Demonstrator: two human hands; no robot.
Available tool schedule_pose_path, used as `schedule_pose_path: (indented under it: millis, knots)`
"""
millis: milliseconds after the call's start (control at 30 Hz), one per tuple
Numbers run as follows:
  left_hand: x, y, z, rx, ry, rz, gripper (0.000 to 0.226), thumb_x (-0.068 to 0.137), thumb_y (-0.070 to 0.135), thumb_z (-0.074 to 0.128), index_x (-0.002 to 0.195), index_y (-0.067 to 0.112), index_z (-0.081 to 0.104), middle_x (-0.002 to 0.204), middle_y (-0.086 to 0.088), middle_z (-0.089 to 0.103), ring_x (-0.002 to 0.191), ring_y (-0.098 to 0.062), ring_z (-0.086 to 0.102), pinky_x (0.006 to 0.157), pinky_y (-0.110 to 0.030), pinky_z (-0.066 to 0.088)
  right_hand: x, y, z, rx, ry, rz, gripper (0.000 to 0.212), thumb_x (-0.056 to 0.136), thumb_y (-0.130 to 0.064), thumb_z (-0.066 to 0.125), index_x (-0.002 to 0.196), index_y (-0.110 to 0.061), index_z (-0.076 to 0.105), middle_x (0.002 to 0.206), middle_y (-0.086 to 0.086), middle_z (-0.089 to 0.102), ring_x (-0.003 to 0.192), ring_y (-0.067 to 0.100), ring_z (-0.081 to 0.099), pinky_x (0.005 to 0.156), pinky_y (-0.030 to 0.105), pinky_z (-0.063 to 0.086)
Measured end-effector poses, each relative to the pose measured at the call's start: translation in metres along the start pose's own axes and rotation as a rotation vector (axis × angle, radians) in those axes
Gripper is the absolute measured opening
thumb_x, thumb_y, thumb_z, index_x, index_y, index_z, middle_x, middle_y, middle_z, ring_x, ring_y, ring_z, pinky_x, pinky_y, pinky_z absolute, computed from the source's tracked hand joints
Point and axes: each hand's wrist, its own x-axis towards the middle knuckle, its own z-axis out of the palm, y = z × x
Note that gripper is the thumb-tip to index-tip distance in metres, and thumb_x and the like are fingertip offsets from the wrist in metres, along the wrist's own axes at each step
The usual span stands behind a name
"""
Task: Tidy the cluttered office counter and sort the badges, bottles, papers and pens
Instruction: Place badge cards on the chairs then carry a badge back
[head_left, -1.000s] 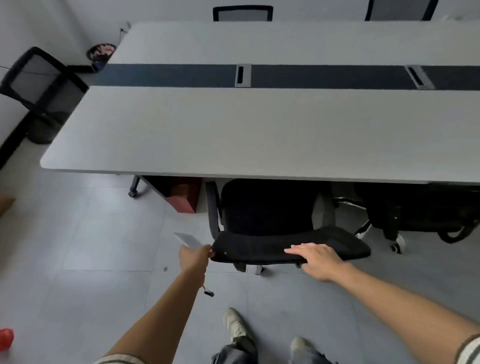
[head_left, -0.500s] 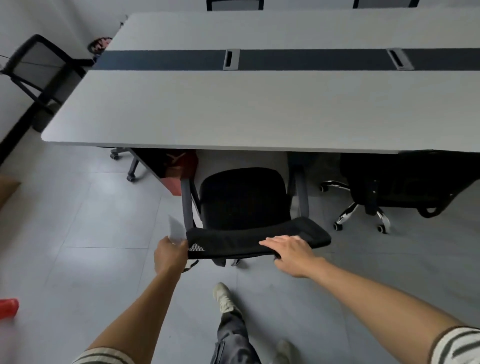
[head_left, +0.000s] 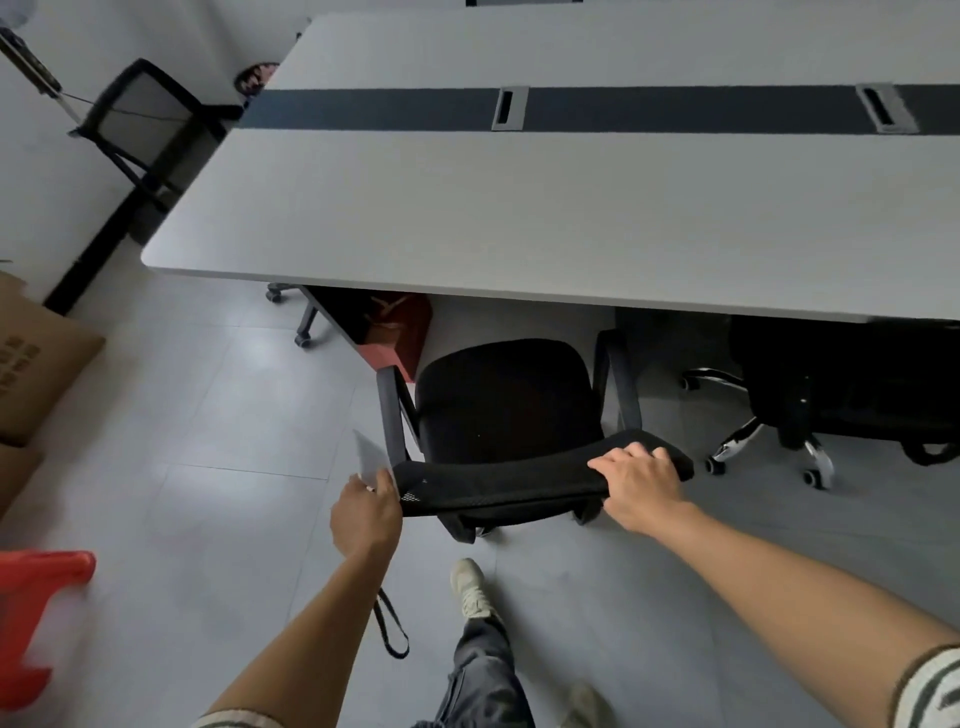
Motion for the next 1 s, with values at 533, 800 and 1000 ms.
schedule_pose_path:
  millis: [533,800,1000]
  knots:
    - [0.158,0.130,0.013,0.109,-0.183,0.237,0.047,0.099,0.040,0.039,0.091,0.000,0.061,0.082,-0.011,0.058,0.059,-0.016,0.046,0.045,-0.024,0.028,0.156,-0.014,-0.080,0.069,-0.013,0.152,0.053,0.090,-0.018,0.048,0.139,-0.038,0.045,0.138,-0.011,0.052,0.126,0.020,0.042,0.094,0.041,0.034]
    - [0.215,0.196,0.038,0.126,-0.267,0.291,0.045,0.098,0.040,0.041,0.088,0.000,0.060,0.083,-0.014,0.061,0.069,-0.030,0.058,0.055,-0.034,0.047,0.217,0.015,-0.112,0.055,-0.069,0.180,0.055,0.093,-0.022,0.048,0.144,-0.039,0.038,0.143,-0.011,0.047,0.129,0.020,0.039,0.098,0.039,0.032]
    - [0.223,0.197,0.045,0.230,-0.217,0.250,0.046,0.094,0.038,0.039,0.079,0.001,0.061,0.070,-0.012,0.059,0.066,-0.030,0.054,0.053,-0.032,0.040,0.220,0.024,-0.112,0.007,-0.122,0.066,0.061,0.088,-0.030,0.051,0.146,-0.035,0.035,0.145,-0.008,0.044,0.129,0.021,0.039,0.100,0.038,0.032]
